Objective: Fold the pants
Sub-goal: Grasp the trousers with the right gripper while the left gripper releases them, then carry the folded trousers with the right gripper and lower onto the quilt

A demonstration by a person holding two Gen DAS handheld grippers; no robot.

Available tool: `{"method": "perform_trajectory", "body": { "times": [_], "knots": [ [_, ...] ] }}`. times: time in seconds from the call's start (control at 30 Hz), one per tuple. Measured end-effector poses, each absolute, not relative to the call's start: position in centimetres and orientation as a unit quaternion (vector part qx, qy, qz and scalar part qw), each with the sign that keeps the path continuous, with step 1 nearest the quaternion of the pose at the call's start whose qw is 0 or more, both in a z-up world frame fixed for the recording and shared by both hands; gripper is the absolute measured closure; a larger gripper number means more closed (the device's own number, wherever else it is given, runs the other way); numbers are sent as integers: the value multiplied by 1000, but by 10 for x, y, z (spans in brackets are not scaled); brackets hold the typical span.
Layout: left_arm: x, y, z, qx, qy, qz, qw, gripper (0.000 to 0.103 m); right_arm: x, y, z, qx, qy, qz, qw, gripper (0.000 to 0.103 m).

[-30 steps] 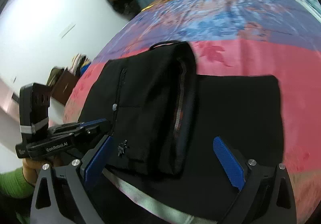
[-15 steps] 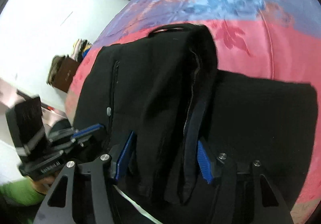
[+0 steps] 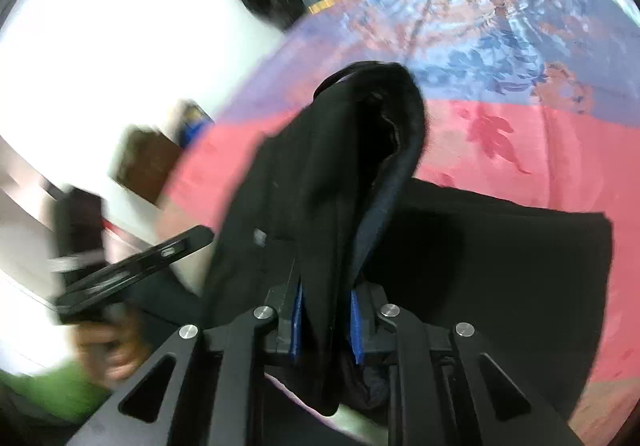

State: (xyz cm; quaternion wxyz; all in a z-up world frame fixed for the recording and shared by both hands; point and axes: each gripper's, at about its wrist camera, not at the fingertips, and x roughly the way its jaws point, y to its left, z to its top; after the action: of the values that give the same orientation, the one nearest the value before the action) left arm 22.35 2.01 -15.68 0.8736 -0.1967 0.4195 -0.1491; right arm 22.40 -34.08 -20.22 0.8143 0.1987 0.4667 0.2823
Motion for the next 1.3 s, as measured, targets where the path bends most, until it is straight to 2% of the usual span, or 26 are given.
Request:
{"method": "perform_trajectory", "body": {
  "times": [0.1,0.2,0.43,0.57,0.7,0.83,0.9,0.93,0.97,1.03,1.13,1.3],
  "knots": [
    [220,55,-156,-213,394,-90,889,77,223,-353,-191,264,438,309,802,84],
    [218,74,-168,-217,402,-55,888,77,220,-364,-178,306,417,318,794,85],
    [212,68,-182,-212,424,-58,879,77,215,-410,-164,338,393,292,803,85],
    [211,53,-175,-201,420,-77,882,77,203,-441,-174,347,400,262,807,85],
    [209,34,-174,-186,429,-98,879,77,196,-473,-213,360,425,216,802,85],
    [203,10,-172,-149,436,-121,879,76,193,-471,-264,299,490,145,806,82],
    [201,0,-169,-130,434,-132,882,72,190,-476,-267,319,477,137,807,79],
    [199,-4,-167,-122,432,-137,883,71,190,-477,-265,322,479,131,806,74],
    [197,-10,-164,-112,429,-143,885,70,191,-477,-260,315,483,123,807,66],
    [193,-19,-161,-94,423,-154,888,70,191,-473,-239,263,485,108,827,63],
    [189,-38,-160,-63,417,-169,891,70,193,-457,-194,167,454,92,870,63],
    [180,-72,-171,-11,431,-194,881,72,218,-417,-139,93,393,146,903,64]
  ]
}}
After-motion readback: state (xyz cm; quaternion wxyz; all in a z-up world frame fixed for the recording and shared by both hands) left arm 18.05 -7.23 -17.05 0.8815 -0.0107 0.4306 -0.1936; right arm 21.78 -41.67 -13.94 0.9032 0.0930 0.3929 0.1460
